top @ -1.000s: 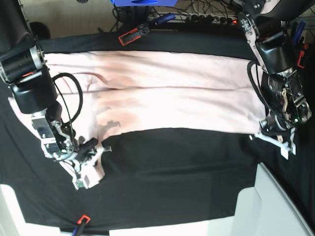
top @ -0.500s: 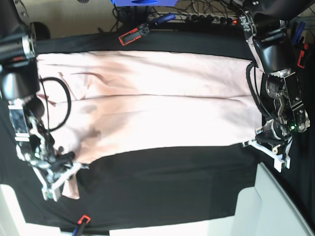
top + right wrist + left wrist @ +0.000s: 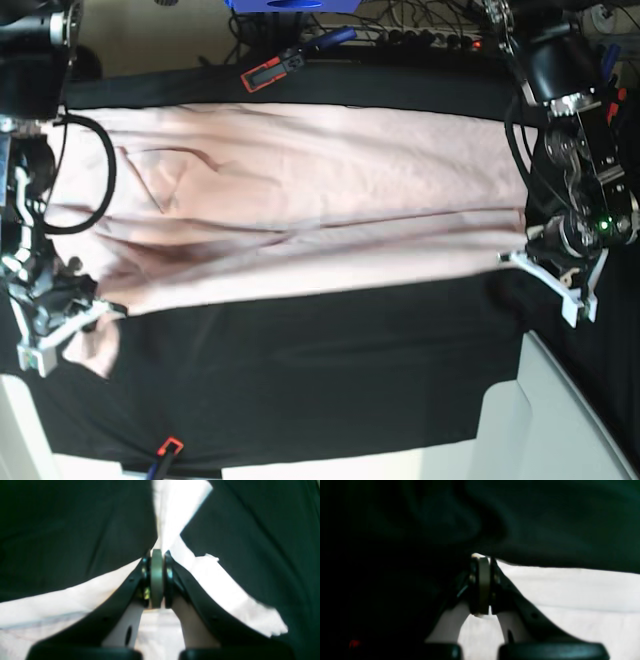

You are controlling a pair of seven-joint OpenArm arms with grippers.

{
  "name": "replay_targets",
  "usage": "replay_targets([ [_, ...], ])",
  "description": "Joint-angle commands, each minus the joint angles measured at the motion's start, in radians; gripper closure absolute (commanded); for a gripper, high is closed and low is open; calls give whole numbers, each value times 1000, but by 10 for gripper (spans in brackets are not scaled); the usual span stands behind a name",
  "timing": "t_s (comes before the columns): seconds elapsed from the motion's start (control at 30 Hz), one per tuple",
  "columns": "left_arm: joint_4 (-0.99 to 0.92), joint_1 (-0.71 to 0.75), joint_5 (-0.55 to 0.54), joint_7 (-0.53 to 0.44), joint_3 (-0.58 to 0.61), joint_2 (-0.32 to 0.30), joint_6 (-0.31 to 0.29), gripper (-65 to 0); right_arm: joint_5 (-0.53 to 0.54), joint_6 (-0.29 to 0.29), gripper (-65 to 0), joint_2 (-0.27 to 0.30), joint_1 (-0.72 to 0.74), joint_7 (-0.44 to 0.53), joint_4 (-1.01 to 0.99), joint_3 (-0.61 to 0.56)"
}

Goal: Fold the T-shirt properly
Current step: 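Pull the shirt toward the robot with both grippers, flipping it over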

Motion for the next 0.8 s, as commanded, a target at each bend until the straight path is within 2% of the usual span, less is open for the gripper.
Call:
replay_targets([
  [0.0, 48, -8, -1, -8, -3, -14, -1, 0, -7, -4, 0, 17, -6, 20, 47, 23],
  [0.23, 207, 115, -1, 4, -3, -15, -1, 0, -4, -4, 0, -6, -186, 13, 222, 108],
  [0.47, 227, 183, 0, -2, 0, -14, -1, 0, -5, -4, 0, -76, -295, -12, 307, 143],
  [0.7, 265, 220, 0, -2, 4, -19, -4, 0, -2, -4, 0, -82, -389, -14, 383, 146],
  [0.77, 265, 236, 0, -2, 6, -19, -30, 0, -2, -4, 0, -85, -418, -14, 389, 164],
])
